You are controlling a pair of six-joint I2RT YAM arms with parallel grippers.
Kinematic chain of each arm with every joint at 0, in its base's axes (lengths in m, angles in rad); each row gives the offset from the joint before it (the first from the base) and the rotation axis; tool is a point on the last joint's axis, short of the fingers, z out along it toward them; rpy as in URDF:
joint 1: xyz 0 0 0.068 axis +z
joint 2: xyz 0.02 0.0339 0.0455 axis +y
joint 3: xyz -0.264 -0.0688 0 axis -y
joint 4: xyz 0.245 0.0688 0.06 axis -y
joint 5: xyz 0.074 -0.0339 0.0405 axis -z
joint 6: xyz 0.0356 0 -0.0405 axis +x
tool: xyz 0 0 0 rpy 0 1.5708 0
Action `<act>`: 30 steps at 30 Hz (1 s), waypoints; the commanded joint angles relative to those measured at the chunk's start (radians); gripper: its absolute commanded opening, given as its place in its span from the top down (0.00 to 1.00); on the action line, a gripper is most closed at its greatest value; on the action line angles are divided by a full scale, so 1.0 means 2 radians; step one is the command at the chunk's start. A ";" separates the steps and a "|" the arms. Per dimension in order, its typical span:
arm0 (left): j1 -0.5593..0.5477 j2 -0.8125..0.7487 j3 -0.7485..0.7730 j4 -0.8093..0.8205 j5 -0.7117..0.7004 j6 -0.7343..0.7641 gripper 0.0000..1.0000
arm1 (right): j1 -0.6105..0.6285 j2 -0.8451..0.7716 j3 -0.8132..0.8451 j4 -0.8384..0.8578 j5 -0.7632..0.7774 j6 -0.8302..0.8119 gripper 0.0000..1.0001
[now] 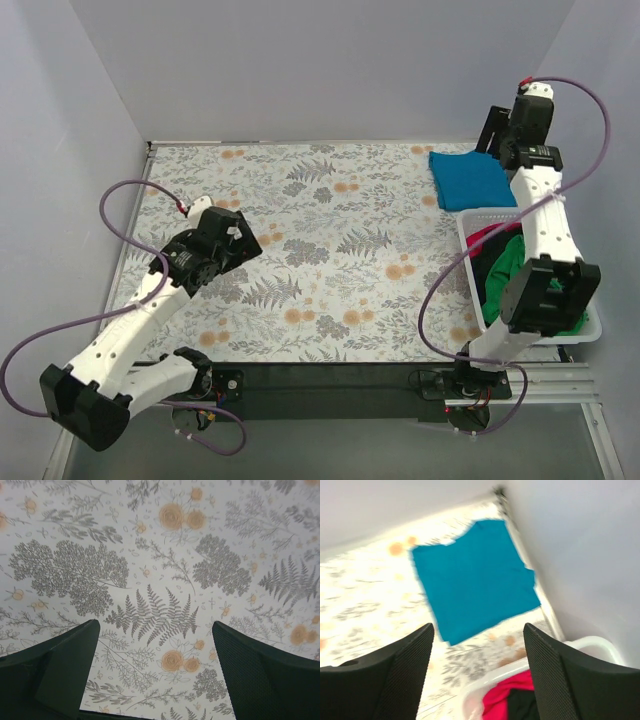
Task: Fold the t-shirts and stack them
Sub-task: Reset both grippers
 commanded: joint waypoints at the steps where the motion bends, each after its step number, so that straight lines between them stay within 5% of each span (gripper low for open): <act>1: 0.002 -0.046 0.028 -0.011 -0.073 0.009 0.04 | 0.001 -0.085 -0.059 0.003 -0.118 0.036 0.20; 10: -0.023 -0.138 0.016 -0.030 -0.177 0.005 0.02 | 0.001 -0.364 -0.229 -0.012 -0.191 0.022 0.02; 17: -0.030 -0.164 0.012 -0.035 -0.202 0.009 0.02 | 0.001 -0.577 -0.310 -0.053 -0.164 -0.014 0.02; 30: -0.029 -0.390 -0.043 0.027 -0.190 0.095 0.02 | 0.032 -0.735 -0.353 -0.125 -0.144 0.006 0.02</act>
